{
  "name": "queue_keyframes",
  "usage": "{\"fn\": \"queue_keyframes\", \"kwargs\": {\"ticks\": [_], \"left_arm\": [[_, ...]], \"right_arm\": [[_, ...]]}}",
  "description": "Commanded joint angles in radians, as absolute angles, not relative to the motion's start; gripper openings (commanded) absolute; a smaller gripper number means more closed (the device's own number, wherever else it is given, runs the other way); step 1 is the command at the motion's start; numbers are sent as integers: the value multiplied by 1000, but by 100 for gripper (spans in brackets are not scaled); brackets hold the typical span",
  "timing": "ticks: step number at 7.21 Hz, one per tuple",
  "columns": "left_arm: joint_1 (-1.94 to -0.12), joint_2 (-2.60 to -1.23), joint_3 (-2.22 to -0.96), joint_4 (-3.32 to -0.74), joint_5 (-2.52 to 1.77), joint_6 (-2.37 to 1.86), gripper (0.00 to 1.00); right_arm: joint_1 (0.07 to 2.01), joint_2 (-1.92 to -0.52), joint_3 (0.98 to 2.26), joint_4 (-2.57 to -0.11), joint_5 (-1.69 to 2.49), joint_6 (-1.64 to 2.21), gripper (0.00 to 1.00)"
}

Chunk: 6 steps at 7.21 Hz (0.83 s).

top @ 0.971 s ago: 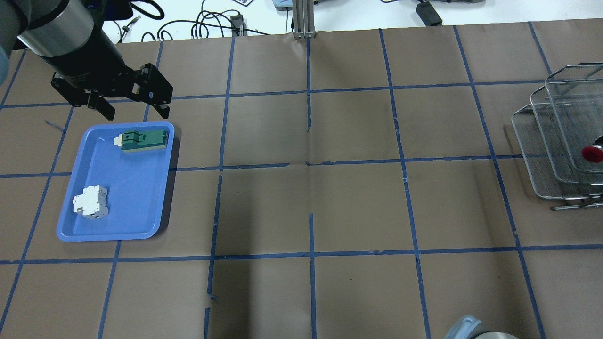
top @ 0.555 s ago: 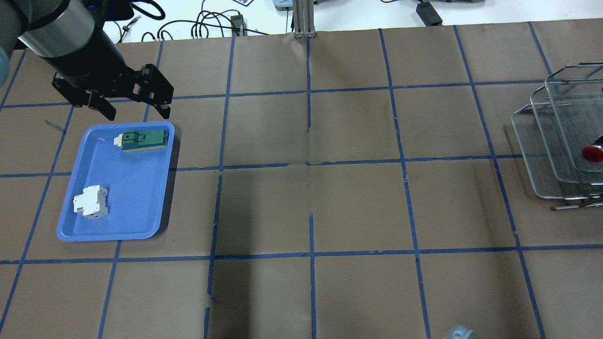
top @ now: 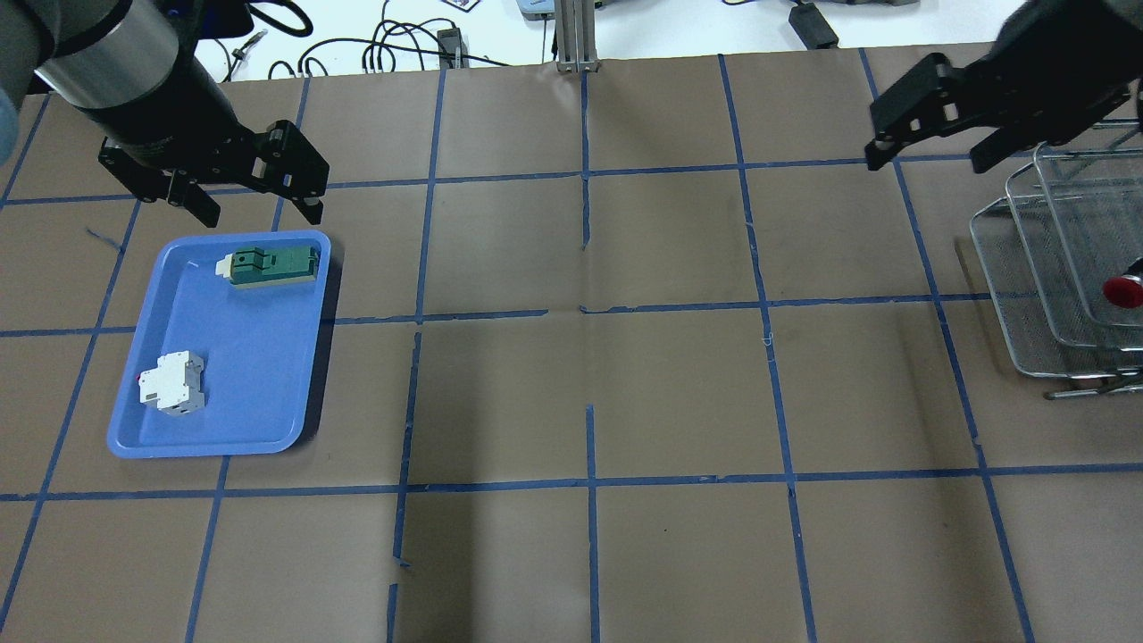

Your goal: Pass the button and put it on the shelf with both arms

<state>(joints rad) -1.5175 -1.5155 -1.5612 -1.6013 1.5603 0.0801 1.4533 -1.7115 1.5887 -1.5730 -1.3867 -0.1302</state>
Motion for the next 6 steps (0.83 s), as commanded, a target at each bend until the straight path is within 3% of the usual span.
{"fn": "queue_keyframes", "kwargs": {"ticks": [1,6], "left_arm": [[-1519,-1516,-1563,-1600,1560,81,100],[-1517,-1516,-1566,-1600,1562,81,100]], "right_arm": [[1542,-1683,1586,-1617,-1524,-57,100],[1546,-1601,1517,-1612,-1529,-43,100]]}}
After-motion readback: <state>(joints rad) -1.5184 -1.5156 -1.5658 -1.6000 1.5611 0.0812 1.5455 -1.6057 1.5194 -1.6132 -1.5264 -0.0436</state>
